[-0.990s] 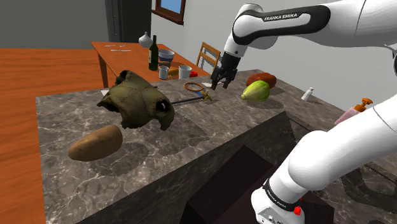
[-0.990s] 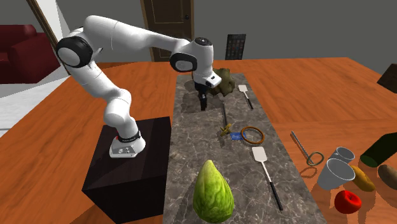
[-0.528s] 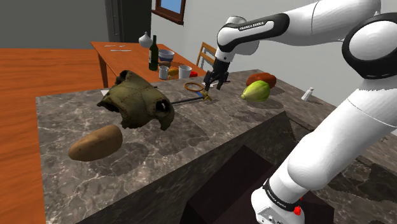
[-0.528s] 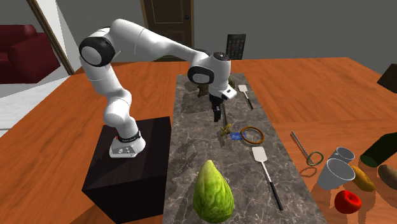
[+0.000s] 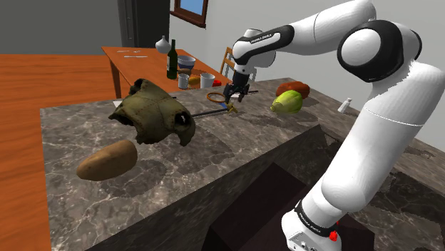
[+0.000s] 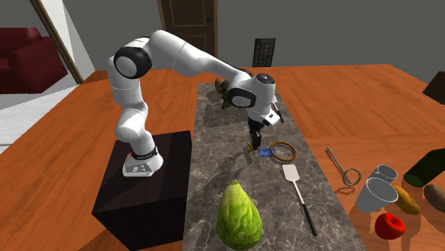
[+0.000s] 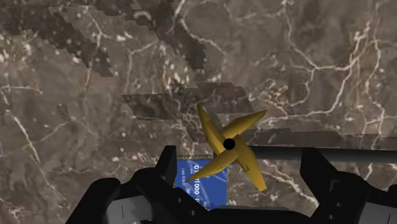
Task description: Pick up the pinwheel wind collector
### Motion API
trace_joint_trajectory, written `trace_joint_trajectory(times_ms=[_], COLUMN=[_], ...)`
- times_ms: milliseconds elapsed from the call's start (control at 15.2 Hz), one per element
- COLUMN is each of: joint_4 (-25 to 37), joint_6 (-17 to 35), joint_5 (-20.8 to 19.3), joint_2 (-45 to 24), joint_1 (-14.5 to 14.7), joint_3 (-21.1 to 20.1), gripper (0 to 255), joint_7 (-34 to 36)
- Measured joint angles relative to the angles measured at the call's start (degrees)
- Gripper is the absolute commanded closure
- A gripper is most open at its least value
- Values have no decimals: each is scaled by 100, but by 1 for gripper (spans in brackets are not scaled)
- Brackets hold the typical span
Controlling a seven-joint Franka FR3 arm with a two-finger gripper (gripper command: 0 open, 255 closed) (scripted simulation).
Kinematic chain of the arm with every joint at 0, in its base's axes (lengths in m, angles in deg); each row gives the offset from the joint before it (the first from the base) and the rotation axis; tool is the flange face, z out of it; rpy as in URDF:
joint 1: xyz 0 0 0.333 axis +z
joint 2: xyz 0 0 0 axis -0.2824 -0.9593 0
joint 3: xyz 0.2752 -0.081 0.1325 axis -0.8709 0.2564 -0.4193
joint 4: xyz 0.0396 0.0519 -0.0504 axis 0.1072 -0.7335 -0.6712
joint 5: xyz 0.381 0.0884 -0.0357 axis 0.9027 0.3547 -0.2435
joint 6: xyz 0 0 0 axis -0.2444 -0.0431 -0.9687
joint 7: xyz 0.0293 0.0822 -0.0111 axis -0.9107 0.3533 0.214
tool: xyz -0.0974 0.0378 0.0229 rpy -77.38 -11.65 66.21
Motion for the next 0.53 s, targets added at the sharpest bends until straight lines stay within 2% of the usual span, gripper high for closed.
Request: trace_joint_trajectory(times_ms=[396, 462, 528], joint_4=[-209, -213, -213], joint_6=[399, 421, 431], joint_5=[72, 78, 81], joint_2=[-203, -220, -229], joint_1=[-15, -16, -16], joint_3=[-9, -10, -11], gripper=[0, 255, 255], joint_7=[-74, -78, -79])
